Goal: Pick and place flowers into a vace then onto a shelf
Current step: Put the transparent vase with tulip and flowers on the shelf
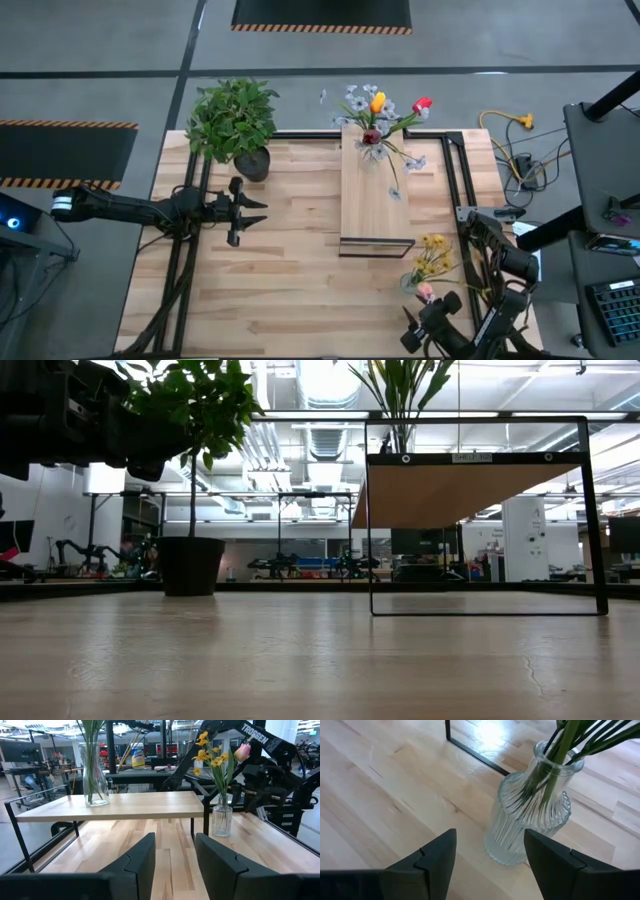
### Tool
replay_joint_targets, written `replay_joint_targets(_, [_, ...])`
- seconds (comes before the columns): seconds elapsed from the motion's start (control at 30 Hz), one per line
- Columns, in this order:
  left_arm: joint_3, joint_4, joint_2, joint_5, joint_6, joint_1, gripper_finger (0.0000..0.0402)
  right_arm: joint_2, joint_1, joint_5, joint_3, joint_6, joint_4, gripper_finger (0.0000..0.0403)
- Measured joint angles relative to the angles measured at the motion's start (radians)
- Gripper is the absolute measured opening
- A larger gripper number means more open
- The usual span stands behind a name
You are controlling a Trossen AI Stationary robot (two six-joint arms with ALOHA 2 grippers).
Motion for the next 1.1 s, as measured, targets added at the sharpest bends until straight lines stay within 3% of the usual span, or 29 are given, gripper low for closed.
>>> replay_joint_targets(0.7, [0.0, -0.004, 0.0, 0.0, 0.0, 0.0, 0.0123, -0.03, -0.008, -0.005, -0.007, -0.137, 0.0, 0.0225])
replay_joint_targets(1.1, [0.0, -0.005, 0.0, 0.0, 0.0, 0.0, 0.0123, -0.032, -0.02, 0.007, -0.091, -0.157, -0.006, 0.0225])
